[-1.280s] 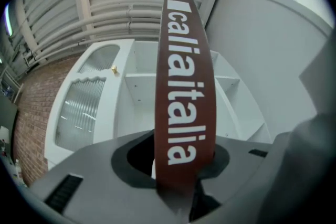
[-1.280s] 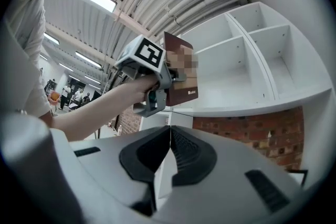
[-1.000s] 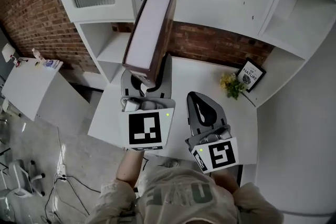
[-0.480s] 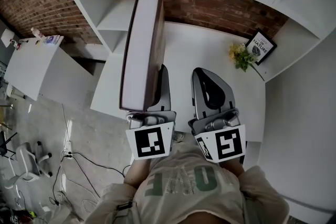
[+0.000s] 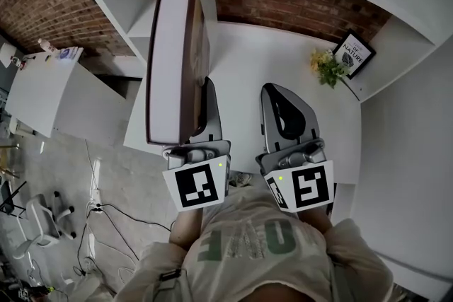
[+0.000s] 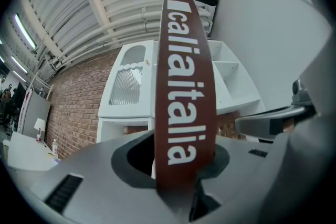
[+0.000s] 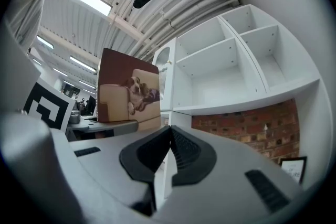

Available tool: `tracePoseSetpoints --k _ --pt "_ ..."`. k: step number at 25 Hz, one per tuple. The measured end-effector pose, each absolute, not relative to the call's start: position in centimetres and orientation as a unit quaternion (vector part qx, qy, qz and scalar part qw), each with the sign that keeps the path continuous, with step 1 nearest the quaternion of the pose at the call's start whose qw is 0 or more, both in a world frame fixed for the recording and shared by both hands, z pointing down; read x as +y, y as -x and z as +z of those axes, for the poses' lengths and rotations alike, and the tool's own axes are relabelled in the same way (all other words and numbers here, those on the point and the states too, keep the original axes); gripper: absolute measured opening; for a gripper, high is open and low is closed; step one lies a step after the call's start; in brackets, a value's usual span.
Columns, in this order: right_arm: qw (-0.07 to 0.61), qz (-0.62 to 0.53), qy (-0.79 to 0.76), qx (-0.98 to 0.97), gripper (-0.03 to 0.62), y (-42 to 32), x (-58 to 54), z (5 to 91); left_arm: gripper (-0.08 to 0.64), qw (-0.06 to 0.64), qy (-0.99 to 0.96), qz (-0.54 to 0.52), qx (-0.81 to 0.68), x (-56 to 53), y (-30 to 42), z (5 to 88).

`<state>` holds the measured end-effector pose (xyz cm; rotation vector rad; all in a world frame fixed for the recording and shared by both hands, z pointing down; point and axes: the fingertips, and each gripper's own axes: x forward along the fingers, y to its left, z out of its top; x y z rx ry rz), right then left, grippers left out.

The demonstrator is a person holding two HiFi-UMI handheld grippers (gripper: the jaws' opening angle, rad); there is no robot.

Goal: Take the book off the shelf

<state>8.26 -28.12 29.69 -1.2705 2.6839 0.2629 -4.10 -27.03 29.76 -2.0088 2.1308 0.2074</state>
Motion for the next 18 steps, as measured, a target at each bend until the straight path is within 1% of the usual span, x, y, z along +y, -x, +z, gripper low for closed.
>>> tracePoseSetpoints --k 9,18 --pt "0.072 0.086 0.43 0.896 0.015 -7.66 -28.54 29.95 0.155 0.09 0.691 0.071 0.714 -27.7 4.38 30.3" --pt "0.069 0.086 0.431 0.896 0.015 -7.32 -28.7 30.32 0.155 0.092 0.695 0.075 0.709 -27.9 4.32 30.36"
